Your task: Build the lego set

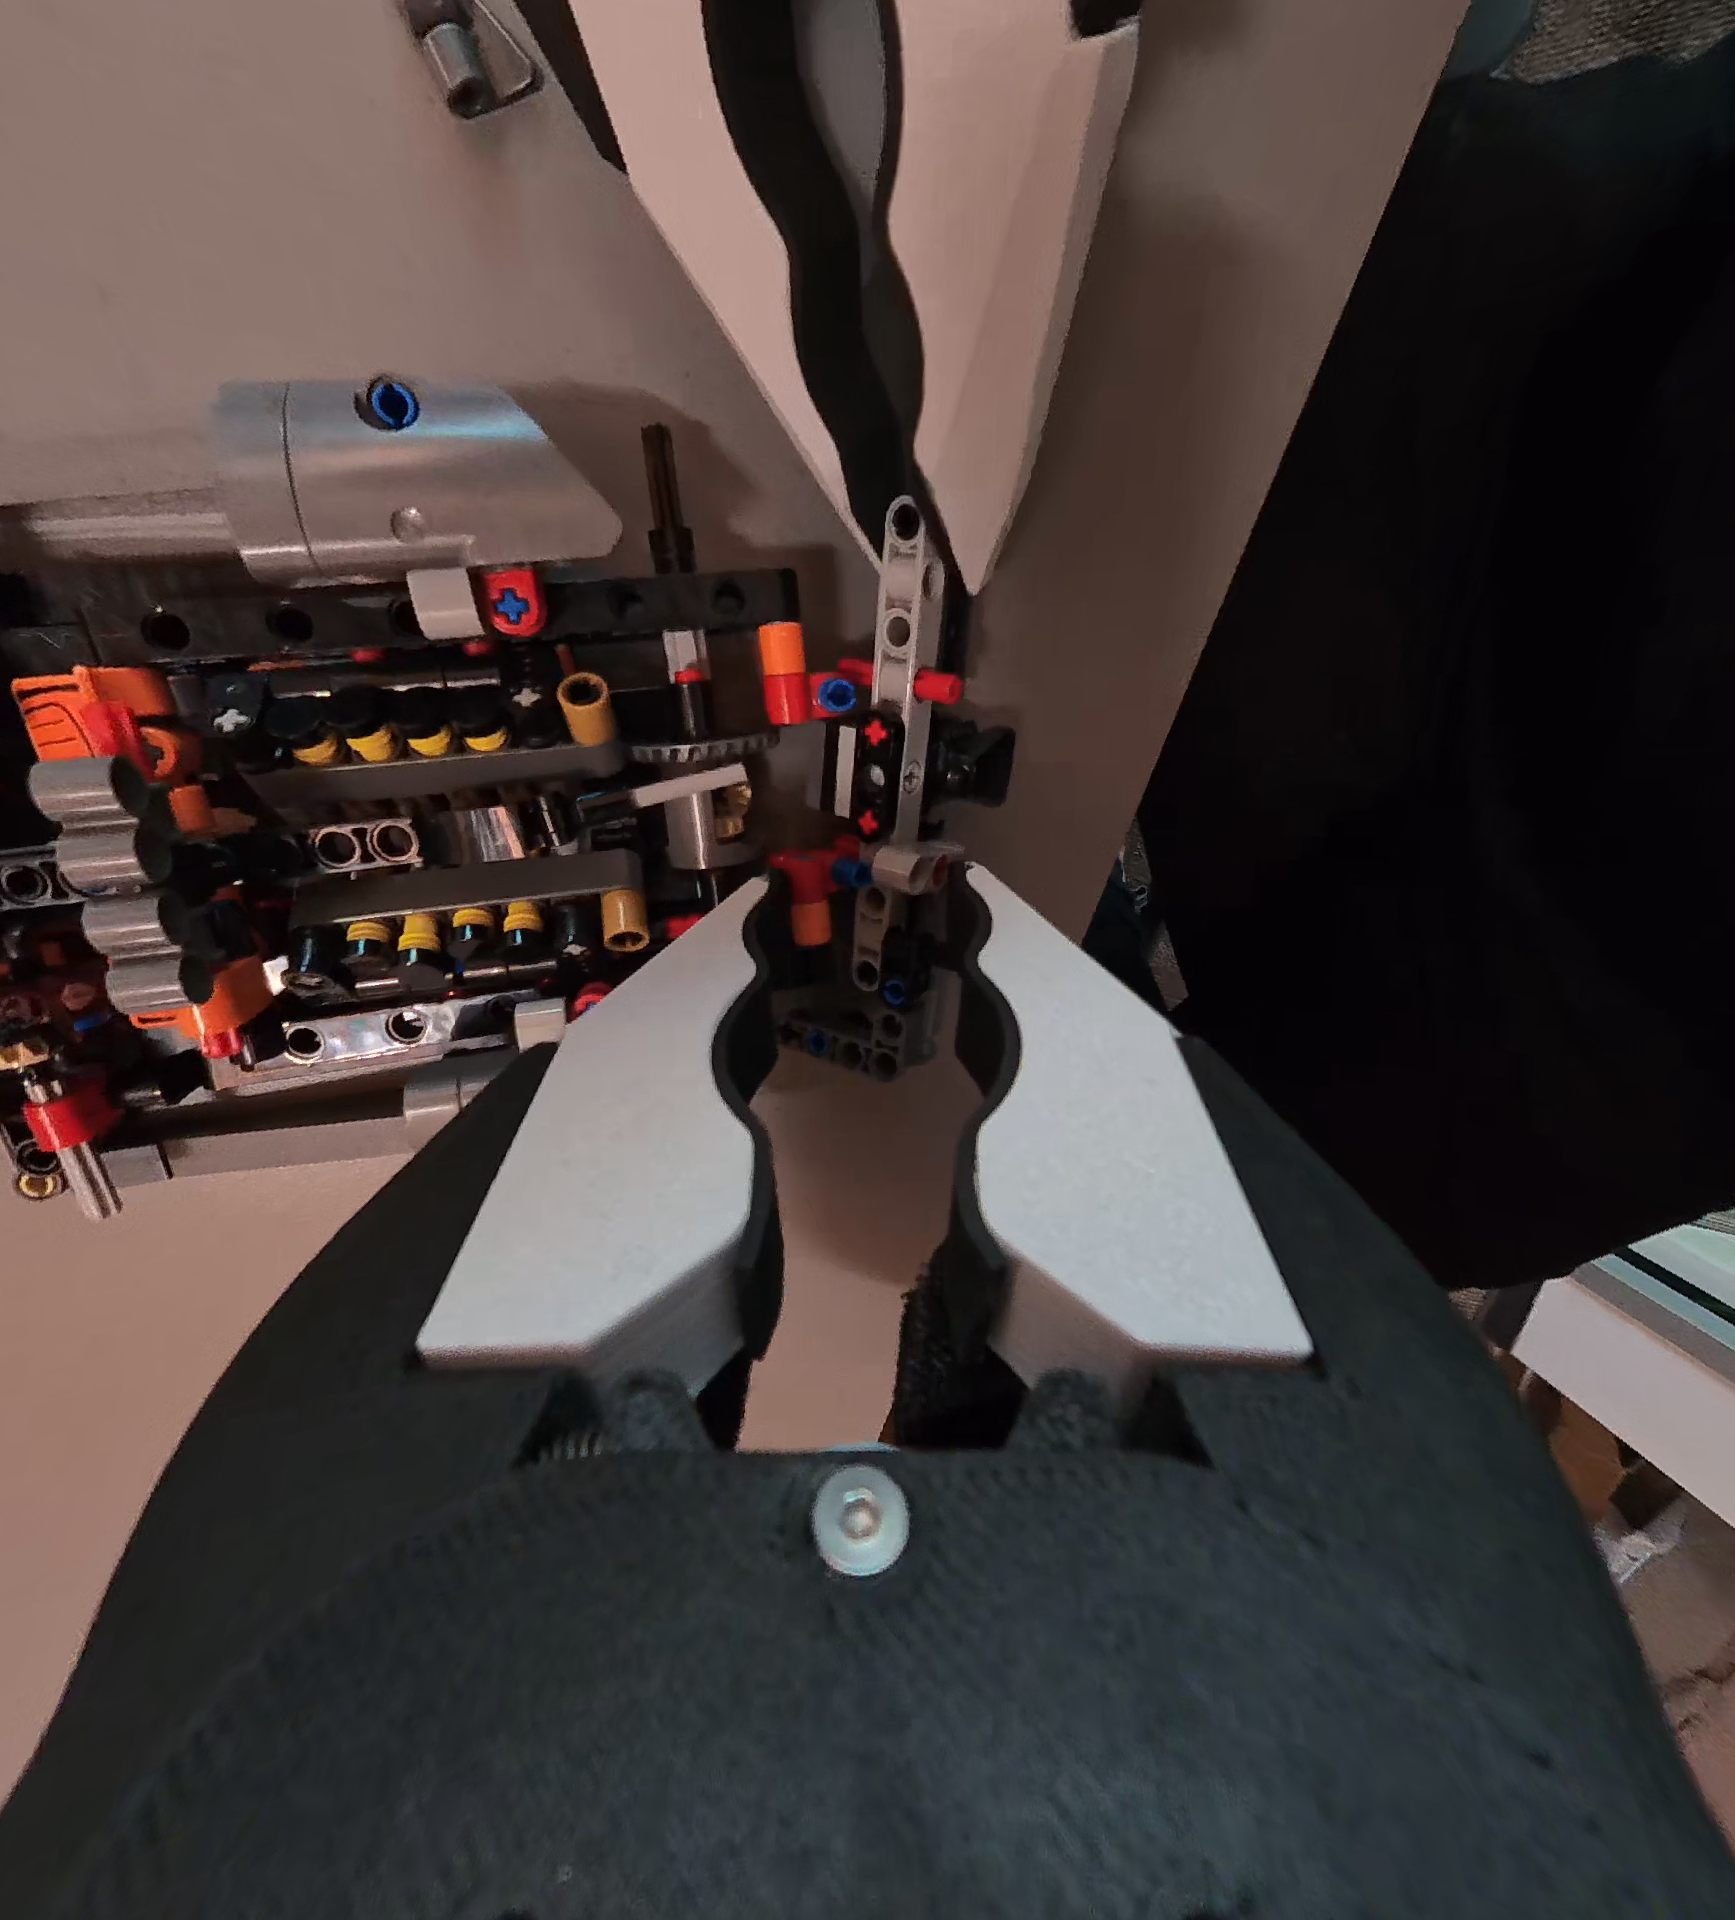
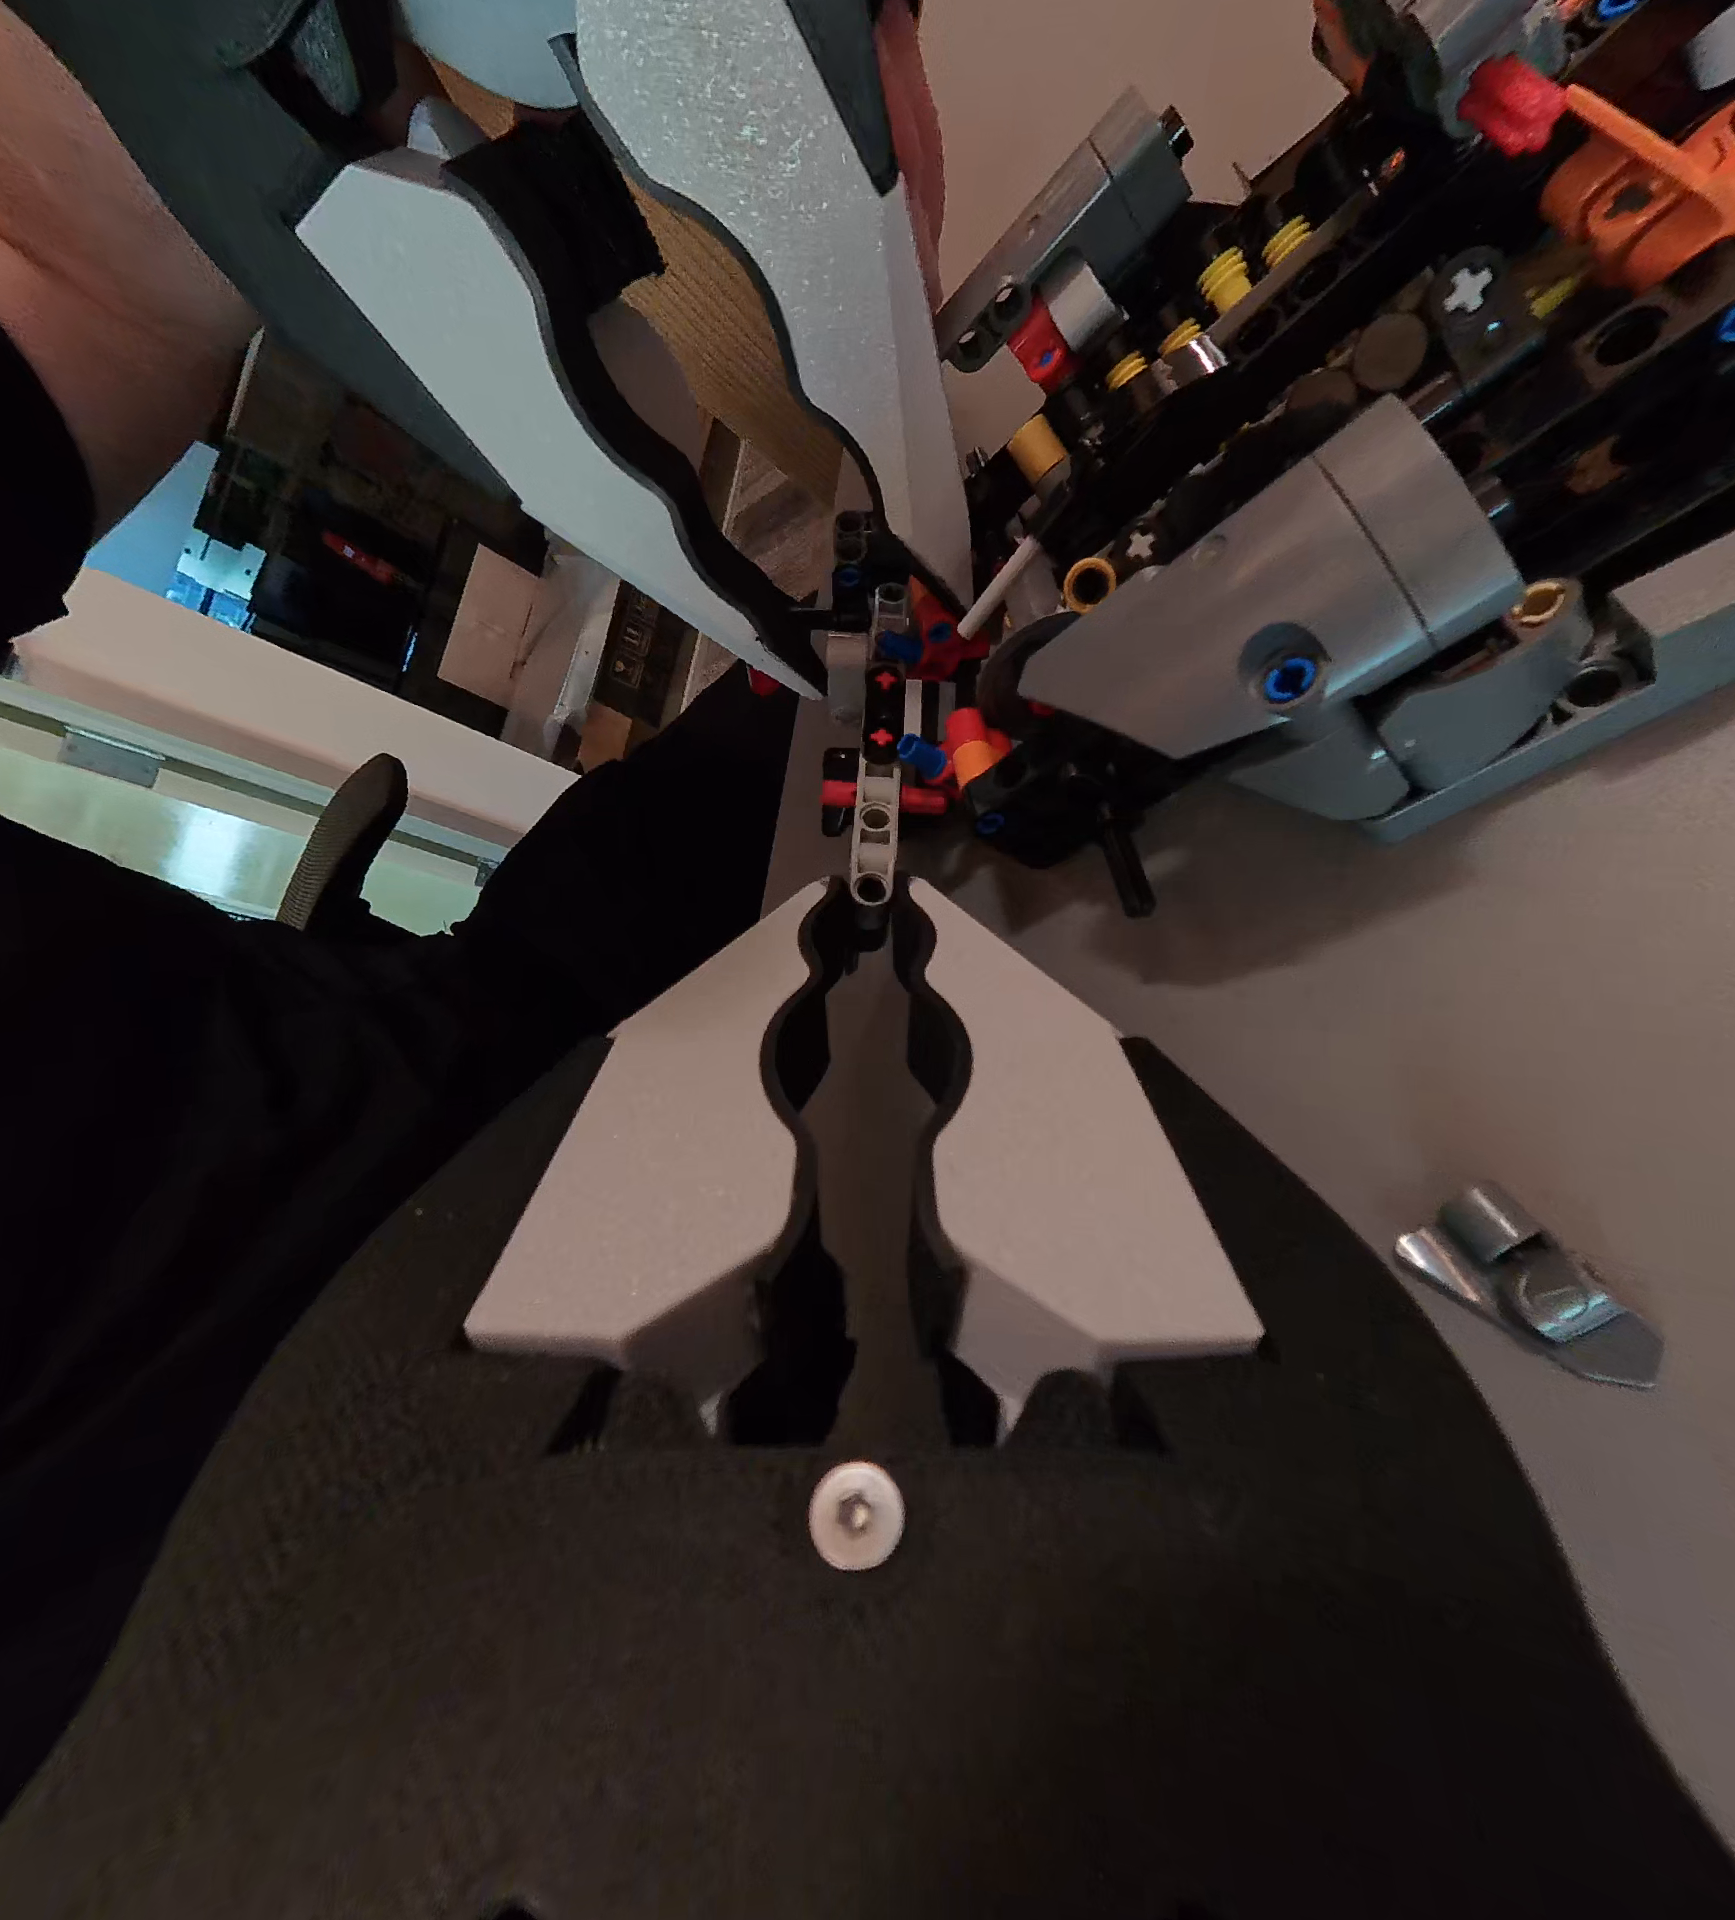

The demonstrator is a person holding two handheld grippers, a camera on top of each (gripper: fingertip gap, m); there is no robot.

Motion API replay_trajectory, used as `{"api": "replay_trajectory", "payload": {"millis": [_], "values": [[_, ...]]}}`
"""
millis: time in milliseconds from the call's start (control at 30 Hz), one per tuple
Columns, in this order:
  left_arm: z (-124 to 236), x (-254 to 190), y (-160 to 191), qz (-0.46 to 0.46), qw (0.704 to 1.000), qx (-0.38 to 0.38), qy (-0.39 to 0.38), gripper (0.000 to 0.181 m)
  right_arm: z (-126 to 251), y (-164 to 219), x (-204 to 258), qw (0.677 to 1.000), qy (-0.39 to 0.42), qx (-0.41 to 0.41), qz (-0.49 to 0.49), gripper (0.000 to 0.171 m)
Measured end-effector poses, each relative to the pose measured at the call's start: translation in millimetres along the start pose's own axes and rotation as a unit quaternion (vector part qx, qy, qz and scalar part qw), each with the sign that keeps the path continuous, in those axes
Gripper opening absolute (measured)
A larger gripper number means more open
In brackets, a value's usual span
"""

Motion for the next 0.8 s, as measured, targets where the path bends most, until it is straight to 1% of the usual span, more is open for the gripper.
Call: {"api": "replay_trajectory", "payload": {"millis": [133, 567, 667, 800], "values": [[0, 1, 0, 0.002, 1.0, 0.004, 0.008, 0.027, 4, -2, 0, 1.0, -0.006, -0.006, -0.002, 0.01], [1, 2, 1, 0.006, 1.0, 0.009, 0.01, 0.026, 0, 1, 2, 0.999, 0.014, 0.006, 0.045, 0.008], [1, 1, 1, 0.002, 1.0, 0.006, 0.002, 0.026, 1, 3, 5, 0.998, 0.004, 0.016, 0.053, 0.017], [1, 1, 2, 0.006, 1.0, -0.006, -0.004, 0.026, -2, 8, 7, 0.997, 0.006, 0.036, 0.069, 0.021]]}}
Point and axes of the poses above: each gripper's, where its closed fingertips meet, z back along the fingers, y out of its underside, x = y × z across the jaws, the point moved 4 cm from there along z, back along the fingers, and after that the axes turned 15 degrees about -x, right-handed, at the moved point
